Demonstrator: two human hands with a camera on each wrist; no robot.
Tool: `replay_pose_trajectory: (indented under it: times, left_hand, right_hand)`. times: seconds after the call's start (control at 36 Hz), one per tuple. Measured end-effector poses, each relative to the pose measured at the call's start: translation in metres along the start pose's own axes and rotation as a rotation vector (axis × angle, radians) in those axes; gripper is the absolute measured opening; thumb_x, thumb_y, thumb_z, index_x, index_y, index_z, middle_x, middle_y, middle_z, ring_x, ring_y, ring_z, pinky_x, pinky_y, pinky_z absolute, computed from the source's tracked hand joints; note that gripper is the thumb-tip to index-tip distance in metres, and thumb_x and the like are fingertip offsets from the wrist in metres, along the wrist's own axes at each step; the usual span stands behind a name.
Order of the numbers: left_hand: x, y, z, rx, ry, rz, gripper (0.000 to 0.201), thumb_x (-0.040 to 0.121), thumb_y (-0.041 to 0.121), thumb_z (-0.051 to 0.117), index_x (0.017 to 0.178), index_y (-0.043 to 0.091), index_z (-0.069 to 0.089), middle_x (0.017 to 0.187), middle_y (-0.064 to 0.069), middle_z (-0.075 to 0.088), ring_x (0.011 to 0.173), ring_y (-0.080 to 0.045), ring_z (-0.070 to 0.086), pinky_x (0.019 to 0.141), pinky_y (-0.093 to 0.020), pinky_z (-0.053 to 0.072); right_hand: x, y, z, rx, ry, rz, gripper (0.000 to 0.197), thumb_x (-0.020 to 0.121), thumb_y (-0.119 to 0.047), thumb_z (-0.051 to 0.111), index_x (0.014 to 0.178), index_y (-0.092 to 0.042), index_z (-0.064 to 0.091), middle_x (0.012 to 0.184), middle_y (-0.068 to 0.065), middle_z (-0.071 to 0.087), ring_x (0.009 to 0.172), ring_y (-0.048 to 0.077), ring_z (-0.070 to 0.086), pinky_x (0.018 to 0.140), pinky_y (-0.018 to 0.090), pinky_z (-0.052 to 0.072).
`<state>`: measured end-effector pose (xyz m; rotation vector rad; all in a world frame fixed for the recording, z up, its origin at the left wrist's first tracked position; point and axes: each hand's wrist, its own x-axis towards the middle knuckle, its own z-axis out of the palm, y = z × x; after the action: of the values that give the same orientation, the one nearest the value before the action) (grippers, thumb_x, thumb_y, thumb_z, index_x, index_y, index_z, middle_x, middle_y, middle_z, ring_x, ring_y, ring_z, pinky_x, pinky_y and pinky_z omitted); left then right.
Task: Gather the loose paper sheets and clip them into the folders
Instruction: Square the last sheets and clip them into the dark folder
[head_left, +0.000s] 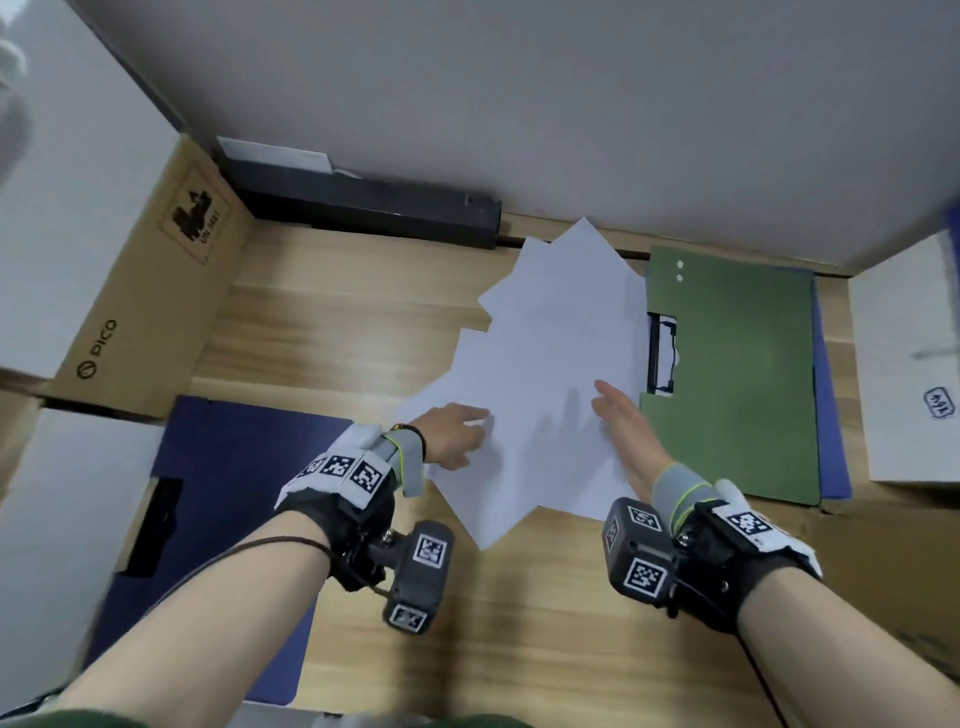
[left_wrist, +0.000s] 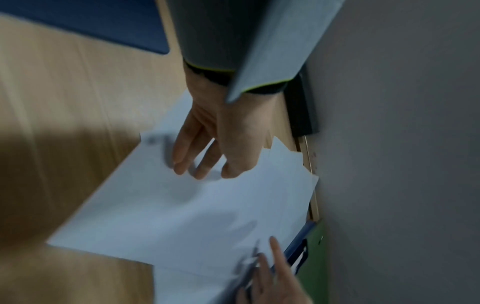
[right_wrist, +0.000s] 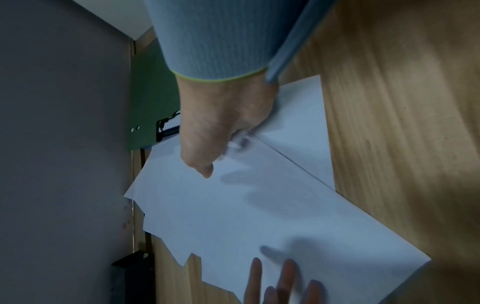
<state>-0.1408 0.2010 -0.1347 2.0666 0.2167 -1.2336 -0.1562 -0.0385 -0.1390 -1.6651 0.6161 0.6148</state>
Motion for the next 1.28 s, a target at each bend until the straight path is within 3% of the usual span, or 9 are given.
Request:
replay_pose_trajectory:
  times: [0.11, 0.31, 0.53, 0.64, 0.81, 0.92, 1.03, 1.19, 1.28]
  left_hand:
    - [0.015, 0.008, -0.009, -0.303, 0.180, 0.045, 0.034, 0.092, 0.017, 0.050, 0.126, 0.019, 0.055, 0.107, -0.006, 0.064, 0.081, -0.022, 0.058, 0.069, -0.033, 0.050]
    - [0.054, 0.005, -0.043, -0.063, 0.535, 0.037, 0.045, 0.084, 0.024, 0.059, 0.129, 0.021, 0.055, 0.134, -0.013, 0.050, 0.124, -0.034, 0.045, 0.104, -0.038, 0.037]
    - [0.065, 0.017, -0.042, -0.231, 0.382, 0.027, 0.072, 0.081, 0.026, 0.067, 0.142, 0.010, 0.032, 0.137, -0.010, 0.041, 0.125, -0.029, 0.042, 0.104, -0.043, 0.039]
    - [0.065, 0.029, -0.042, -0.277, 0.379, 0.008, 0.030, 0.071, 0.029, 0.069, 0.077, 0.018, 0.042, 0.080, 0.001, 0.044, 0.078, -0.024, 0.042, 0.064, -0.031, 0.037]
    - [0.072, 0.037, -0.035, -0.284, 0.268, -0.015, 0.067, 0.065, 0.037, 0.072, 0.123, 0.007, 0.056, 0.122, -0.009, 0.061, 0.112, -0.031, 0.059, 0.100, -0.041, 0.046]
    - [0.063, 0.046, -0.034, -0.263, 0.226, 0.009, 0.033, 0.080, 0.023, 0.069, 0.110, 0.009, 0.066, 0.103, -0.007, 0.068, 0.101, -0.029, 0.065, 0.092, -0.036, 0.050]
    - [0.062, 0.049, -0.031, -0.212, 0.228, -0.002, 0.049, 0.059, 0.042, 0.067, 0.092, 0.007, 0.069, 0.103, -0.013, 0.070, 0.100, -0.033, 0.065, 0.094, -0.045, 0.051]
    - [0.057, 0.067, -0.029, -0.320, 0.233, 0.060, 0.023, 0.081, 0.021, 0.069, 0.098, 0.006, 0.065, 0.092, -0.005, 0.067, 0.087, -0.026, 0.064, 0.085, -0.036, 0.050]
    - [0.061, 0.076, -0.027, -0.383, 0.226, 0.078, 0.044, 0.069, 0.029, 0.075, 0.106, 0.010, 0.060, 0.110, -0.003, 0.065, 0.100, -0.024, 0.064, 0.096, -0.040, 0.050]
  right_hand:
    - [0.007, -0.002, 0.000, -0.094, -0.129, 0.059, 0.044, 0.101, -0.028, 0.042, 0.144, -0.032, 0.039, 0.157, -0.010, 0.021, 0.144, 0.015, 0.023, 0.113, 0.033, 0.020]
    - [0.013, -0.001, -0.009, 0.064, -0.111, 0.070, 0.033, 0.099, -0.028, 0.047, 0.130, -0.038, 0.053, 0.144, -0.009, 0.043, 0.139, 0.009, 0.031, 0.112, 0.031, 0.025]
    - [0.020, -0.003, -0.016, 0.164, 0.030, 0.104, 0.038, 0.100, -0.020, 0.040, 0.135, -0.031, 0.048, 0.148, -0.007, 0.038, 0.140, 0.011, 0.028, 0.104, 0.028, 0.025]
    - [0.017, -0.007, -0.014, 0.136, 0.026, 0.091, 0.040, 0.100, -0.020, 0.041, 0.138, -0.030, 0.045, 0.148, -0.008, 0.037, 0.140, 0.010, 0.028, 0.110, 0.031, 0.023]
    - [0.015, -0.005, -0.020, 0.173, 0.056, 0.087, 0.039, 0.100, -0.019, 0.042, 0.138, -0.028, 0.047, 0.144, -0.007, 0.041, 0.139, 0.009, 0.031, 0.114, 0.033, 0.024]
    - [0.014, -0.006, -0.020, 0.204, 0.051, 0.089, 0.038, 0.100, -0.020, 0.042, 0.136, -0.029, 0.048, 0.134, -0.009, 0.044, 0.139, 0.010, 0.030, 0.116, 0.034, 0.024]
    - [0.012, -0.003, -0.021, 0.215, 0.052, 0.097, 0.037, 0.100, -0.021, 0.042, 0.135, -0.030, 0.049, 0.145, -0.006, 0.040, 0.141, 0.010, 0.028, 0.117, 0.036, 0.023]
    - [0.012, -0.001, -0.023, 0.217, 0.050, 0.108, 0.038, 0.099, -0.018, 0.042, 0.135, -0.027, 0.050, 0.137, -0.010, 0.047, 0.134, 0.007, 0.033, 0.110, 0.027, 0.026]
    - [0.011, -0.003, -0.023, 0.227, 0.050, 0.110, 0.038, 0.099, -0.017, 0.041, 0.135, -0.025, 0.049, 0.128, -0.012, 0.049, 0.126, 0.005, 0.037, 0.104, 0.025, 0.028]
